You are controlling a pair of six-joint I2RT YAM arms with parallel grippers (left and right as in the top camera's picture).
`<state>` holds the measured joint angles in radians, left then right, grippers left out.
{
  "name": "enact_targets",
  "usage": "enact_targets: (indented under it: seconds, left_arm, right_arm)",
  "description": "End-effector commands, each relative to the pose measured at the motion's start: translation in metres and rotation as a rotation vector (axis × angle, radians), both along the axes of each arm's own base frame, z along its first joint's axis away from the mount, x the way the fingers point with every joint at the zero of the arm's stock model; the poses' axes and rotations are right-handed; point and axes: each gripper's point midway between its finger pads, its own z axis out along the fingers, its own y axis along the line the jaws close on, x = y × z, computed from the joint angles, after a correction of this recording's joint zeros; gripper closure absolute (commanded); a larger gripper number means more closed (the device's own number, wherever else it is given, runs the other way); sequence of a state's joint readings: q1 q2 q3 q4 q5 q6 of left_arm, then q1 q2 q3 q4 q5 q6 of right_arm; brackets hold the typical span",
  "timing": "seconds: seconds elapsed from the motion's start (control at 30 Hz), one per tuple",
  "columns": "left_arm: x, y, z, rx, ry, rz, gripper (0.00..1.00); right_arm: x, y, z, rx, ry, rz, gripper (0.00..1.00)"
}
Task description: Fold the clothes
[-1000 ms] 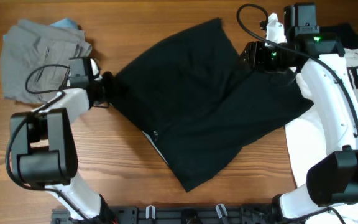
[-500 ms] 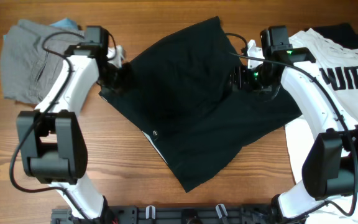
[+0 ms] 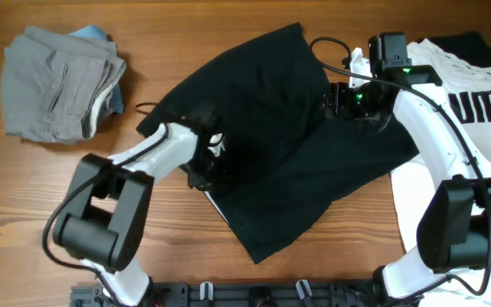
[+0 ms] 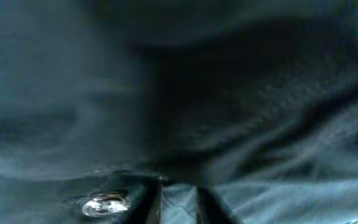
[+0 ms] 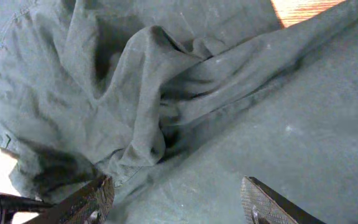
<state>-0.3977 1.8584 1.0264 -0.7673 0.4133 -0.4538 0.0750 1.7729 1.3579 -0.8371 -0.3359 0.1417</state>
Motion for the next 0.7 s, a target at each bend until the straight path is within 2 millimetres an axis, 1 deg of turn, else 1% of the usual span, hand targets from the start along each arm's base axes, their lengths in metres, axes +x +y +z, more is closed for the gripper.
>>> enact_targets:
  seconds: [0.0,0.07,0.13,0.17,0.2,0.23,0.3,0.33,0.4,0.47,0.5,0.53,0.6,0.67]
  left_arm:
    - [0.014,0.09,-0.039,0.349,-0.019,0.267,0.96]
    - [0.048,0.133,-0.037,0.403,-0.117,0.354,0.96]
    - [0.085,0.16,-0.028,0.374,-0.229,0.363,0.96]
    - [0.105,0.176,-0.019,0.369,-0.293,0.357,0.96]
    - [0.126,0.191,-0.005,0.368,-0.352,0.357,0.96]
    - [0.142,0.198,0.008,0.359,-0.398,0.337,0.96]
    - [0.16,0.199,0.026,0.354,-0.452,0.29,0.96]
    - [0.167,0.197,0.036,0.352,-0.466,0.272,0.94]
    - [0.17,0.189,0.046,0.349,-0.465,0.237,0.89]
    - [0.166,0.18,0.049,0.346,-0.444,0.212,0.77]
    - [0.162,0.175,0.049,0.345,-0.433,0.199,0.73]
    - [0.157,0.172,0.05,0.344,-0.416,0.187,0.7]
    - [0.149,0.169,0.053,0.345,-0.395,0.174,0.68]
    - [0.139,0.168,0.064,0.345,-0.382,0.171,0.66]
  right_arm:
    - [0.0,0.0,-0.004,-0.012,-0.003,0.031,0.29]
    - [0.0,0.0,-0.004,-0.014,-0.009,0.048,0.28]
    - [0.0,0.0,-0.004,-0.017,-0.012,0.056,0.28]
    - [0.001,0.0,-0.004,-0.016,-0.015,0.055,0.27]
    - [0.001,0.0,-0.004,-0.016,-0.017,0.055,0.27]
    - [0.002,0.0,-0.004,-0.016,-0.019,0.055,0.27]
    - [0.002,0.0,-0.004,-0.016,-0.019,0.055,0.27]
    - [0.001,0.001,-0.005,-0.016,-0.017,0.055,0.27]
    - [-0.002,0.001,-0.009,-0.017,-0.005,0.058,0.27]
    - [-0.009,0.003,-0.018,-0.018,0.026,0.065,0.27]
    - [-0.015,0.004,-0.026,-0.02,0.051,0.069,0.25]
    - [-0.021,0.005,-0.034,-0.019,0.075,0.064,0.23]
    - [-0.029,0.002,-0.048,-0.02,0.125,0.012,0.23]
    - [-0.04,-0.009,-0.067,-0.068,0.19,-0.092,0.24]
